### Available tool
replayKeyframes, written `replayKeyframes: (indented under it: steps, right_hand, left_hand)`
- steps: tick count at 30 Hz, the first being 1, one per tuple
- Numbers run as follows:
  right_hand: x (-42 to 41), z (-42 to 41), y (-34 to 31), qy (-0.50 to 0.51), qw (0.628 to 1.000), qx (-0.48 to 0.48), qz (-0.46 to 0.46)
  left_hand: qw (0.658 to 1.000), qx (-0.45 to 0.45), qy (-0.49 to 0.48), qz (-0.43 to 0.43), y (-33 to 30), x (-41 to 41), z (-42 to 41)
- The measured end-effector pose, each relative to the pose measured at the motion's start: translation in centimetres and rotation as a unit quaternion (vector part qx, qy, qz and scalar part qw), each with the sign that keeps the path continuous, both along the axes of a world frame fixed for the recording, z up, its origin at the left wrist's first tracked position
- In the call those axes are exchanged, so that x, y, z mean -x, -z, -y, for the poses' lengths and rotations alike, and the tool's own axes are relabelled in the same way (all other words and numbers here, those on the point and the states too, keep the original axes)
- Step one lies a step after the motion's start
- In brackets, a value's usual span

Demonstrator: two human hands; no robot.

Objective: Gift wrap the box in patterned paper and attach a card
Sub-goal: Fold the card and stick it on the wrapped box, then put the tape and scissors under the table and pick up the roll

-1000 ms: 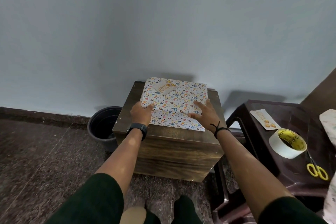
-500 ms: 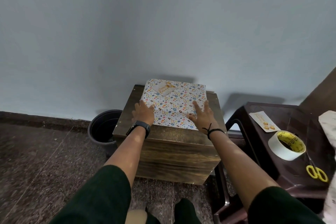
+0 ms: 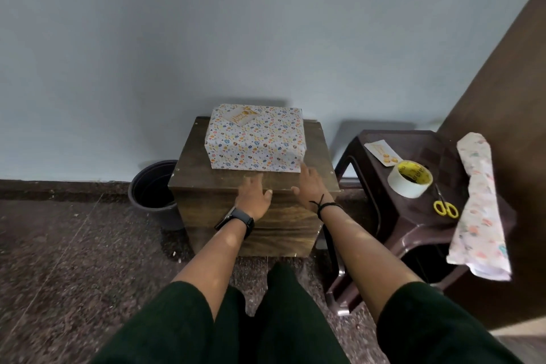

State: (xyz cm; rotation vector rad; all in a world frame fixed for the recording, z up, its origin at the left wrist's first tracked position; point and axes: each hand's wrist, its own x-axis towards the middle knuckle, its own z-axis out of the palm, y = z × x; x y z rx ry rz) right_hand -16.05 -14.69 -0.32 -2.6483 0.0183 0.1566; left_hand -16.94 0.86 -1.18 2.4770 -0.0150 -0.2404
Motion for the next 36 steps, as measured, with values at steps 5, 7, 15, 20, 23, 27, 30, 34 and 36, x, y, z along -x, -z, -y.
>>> replayKeyframes:
  steps: [5,7,15,20,23,27,30,34,36]
  right_hand:
    - [3.8,2.8,3.1,0.042,0.996,0.007,-0.084]
    - [4.6,4.2,4.5,0.070,0.992,-0.001,-0.105]
    - [2.5,8.1,6.3,0.199,0.965,-0.127,-0.118]
    - [0.6,8.8,6.9,0.228,0.947,-0.206,-0.095]
    - [0.0,8.7,7.5,0.226,0.942,-0.217,-0.116]
    - [-0.4,9.1,8.5,0.230,0.939,-0.229,-0.115]
    - [-0.1,9.3,8.6,0.231,0.935,-0.246,-0.110]
    - [0.6,9.9,8.5,0.237,0.934,-0.244,-0.112]
    - [1.1,10.6,8.9,0.226,0.938,-0.231,-0.123]
  left_hand:
    - [0.995,-0.033,0.089,0.017,1.5,2.8,4.8]
    - [0.992,-0.055,0.116,0.019,2.6,3.4,6.8]
    - [0.966,-0.171,0.182,0.073,5.2,1.3,10.9]
    - [0.936,-0.264,0.213,0.092,5.7,-0.1,12.0]
    - [0.922,-0.303,0.221,0.093,6.1,-0.2,12.1]
    - [0.923,-0.292,0.228,0.101,6.0,0.0,12.1]
    - [0.931,-0.266,0.233,0.091,5.7,-0.2,11.8]
    - [0.940,-0.223,0.251,0.053,4.9,-1.0,11.3]
    - [0.939,-0.213,0.267,0.036,4.7,-1.1,10.9]
